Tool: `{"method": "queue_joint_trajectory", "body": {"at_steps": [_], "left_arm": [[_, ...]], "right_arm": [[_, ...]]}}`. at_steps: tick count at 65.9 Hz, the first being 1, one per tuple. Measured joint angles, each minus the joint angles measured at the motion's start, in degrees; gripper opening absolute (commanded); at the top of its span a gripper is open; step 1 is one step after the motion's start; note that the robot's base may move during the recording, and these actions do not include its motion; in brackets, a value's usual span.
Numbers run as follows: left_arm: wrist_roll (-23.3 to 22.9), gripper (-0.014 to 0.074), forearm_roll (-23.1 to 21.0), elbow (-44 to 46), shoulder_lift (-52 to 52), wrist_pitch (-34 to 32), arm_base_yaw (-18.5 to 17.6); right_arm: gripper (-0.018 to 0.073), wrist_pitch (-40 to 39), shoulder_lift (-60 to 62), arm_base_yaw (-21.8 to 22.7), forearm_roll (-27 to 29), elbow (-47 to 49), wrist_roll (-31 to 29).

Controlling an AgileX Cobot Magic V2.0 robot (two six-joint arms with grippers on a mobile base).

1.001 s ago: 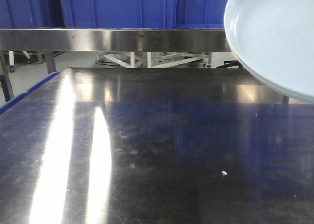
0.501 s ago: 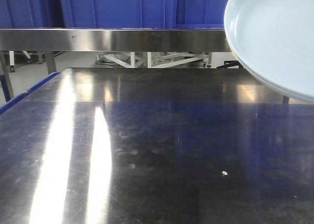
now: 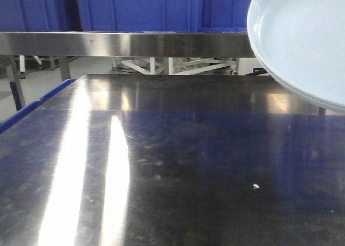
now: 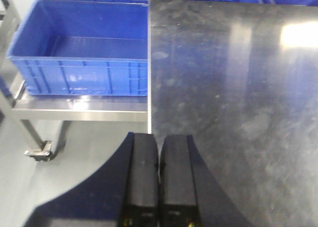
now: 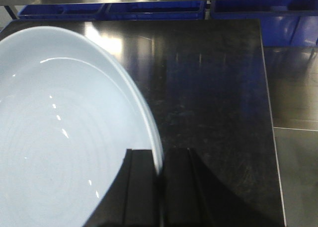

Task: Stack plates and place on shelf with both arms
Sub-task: 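Hold the lifted plate stack raised in the right gripper, then drive the base away from the table holding the plates in the right gripper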

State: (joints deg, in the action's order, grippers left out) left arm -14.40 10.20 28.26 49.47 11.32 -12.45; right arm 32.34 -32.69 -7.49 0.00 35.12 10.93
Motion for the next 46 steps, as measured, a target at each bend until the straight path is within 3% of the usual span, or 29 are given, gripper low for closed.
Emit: {"method": "queue_joint_trajectory", "body": {"at_steps": [46], "left_arm": [[0.0, 0.0089, 0.0, 0.0, 0.0, 0.0, 0.0]], "right_arm": [[0.0048, 0.0, 0.0, 0.0, 0.0, 0.0, 0.0]]}}
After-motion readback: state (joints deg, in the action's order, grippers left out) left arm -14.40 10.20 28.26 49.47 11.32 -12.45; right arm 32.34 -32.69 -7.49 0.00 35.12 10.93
